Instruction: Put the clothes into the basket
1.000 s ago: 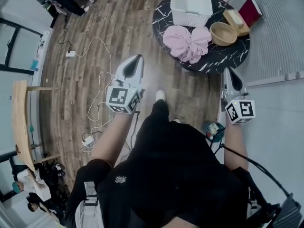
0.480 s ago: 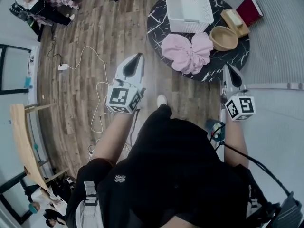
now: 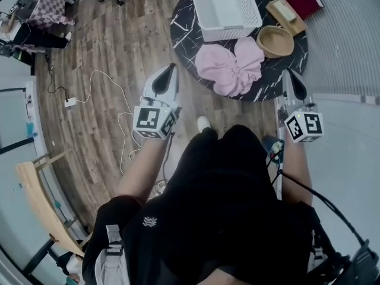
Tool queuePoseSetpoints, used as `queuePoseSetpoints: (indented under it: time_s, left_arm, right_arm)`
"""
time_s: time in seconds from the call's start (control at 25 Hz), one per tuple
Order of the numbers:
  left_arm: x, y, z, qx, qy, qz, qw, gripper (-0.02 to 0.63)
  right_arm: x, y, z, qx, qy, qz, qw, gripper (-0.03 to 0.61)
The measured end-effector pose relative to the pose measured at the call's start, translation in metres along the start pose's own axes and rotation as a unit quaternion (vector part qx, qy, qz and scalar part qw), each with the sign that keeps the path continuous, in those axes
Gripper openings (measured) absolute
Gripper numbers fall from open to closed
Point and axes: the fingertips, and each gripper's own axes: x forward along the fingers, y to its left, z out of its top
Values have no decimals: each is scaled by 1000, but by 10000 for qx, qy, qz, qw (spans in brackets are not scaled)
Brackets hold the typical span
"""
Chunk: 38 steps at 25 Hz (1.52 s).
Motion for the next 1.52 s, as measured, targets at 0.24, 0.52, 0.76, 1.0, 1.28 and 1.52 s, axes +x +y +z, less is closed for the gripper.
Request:
queuePoseSetpoints:
  time_s: [0.24,0.52,0.76,1.0,1.28,1.52]
  left_arm:
    - [36,-3,6,77,13,-279,9996,6]
    - [66,9,15,158,-24,-2,9999,6]
    - [89,14,31,311,-35,253,9992,6]
    - [118,3,36,371,-68,269,9989,6]
    - [137,7,24,280,196,192,9992,6]
    - [158,22,9,387,312,-193,9986,6]
  right_arm:
    - [16,-15,-7,66,116,-106,9999,2]
    - [61,-37,6,85,-113,168,9998,2]
    - [98,-60,20,53,-243,425,9988,2]
    - [127,-79,19,172,-218,703,9971,2]
    - [144,-85,14,180,-158,580,9980,2]
    - [145,-83,-7,274,-131,247,9992,2]
